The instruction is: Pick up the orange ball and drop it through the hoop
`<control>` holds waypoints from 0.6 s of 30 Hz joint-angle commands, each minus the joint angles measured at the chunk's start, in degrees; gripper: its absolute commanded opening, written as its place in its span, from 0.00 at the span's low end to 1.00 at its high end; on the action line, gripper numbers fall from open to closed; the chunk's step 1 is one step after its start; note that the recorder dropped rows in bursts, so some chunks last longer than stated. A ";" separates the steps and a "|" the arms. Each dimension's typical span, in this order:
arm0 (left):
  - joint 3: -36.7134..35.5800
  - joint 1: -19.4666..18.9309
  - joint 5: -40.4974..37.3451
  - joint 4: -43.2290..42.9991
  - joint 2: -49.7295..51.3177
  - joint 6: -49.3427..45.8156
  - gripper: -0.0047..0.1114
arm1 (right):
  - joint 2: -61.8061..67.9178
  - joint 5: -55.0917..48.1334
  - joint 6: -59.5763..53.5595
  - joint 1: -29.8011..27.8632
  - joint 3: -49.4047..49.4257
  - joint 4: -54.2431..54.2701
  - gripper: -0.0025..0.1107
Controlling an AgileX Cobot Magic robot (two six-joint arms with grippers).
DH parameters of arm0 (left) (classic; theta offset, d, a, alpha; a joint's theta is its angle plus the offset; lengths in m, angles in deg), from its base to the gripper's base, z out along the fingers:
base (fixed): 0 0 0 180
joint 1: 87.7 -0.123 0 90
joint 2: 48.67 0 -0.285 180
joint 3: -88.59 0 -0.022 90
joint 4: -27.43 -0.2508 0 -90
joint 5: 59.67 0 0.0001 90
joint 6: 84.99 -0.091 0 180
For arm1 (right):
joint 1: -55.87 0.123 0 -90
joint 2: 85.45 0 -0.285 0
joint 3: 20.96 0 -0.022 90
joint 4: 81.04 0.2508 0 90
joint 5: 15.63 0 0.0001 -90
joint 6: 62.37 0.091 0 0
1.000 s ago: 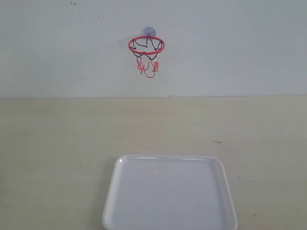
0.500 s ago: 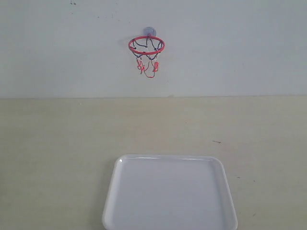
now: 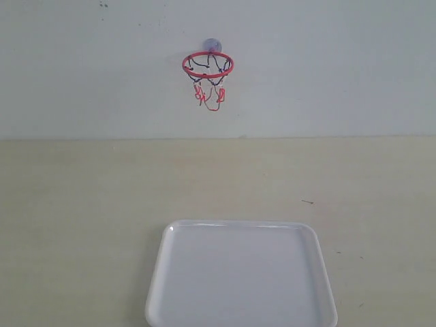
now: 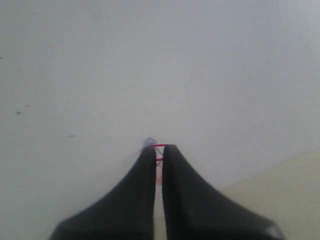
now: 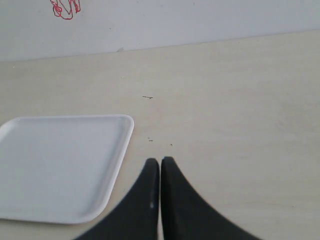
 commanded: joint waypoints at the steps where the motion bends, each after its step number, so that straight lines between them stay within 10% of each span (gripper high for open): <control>1: -1.78 0.11 11.98 -3.94 2.09 -0.23 0.08 | -0.25 0.53 -0.19 0.13 -0.07 -0.48 0.02; 10: -8.09 -0.13 19.21 -8.82 5.11 5.26 0.08 | -0.25 0.53 -0.19 0.13 -0.07 -0.48 0.02; 18: -16.09 -5.03 21.71 -44.46 1.56 55.48 0.08 | -0.25 0.53 -0.19 0.13 -0.07 -0.48 0.02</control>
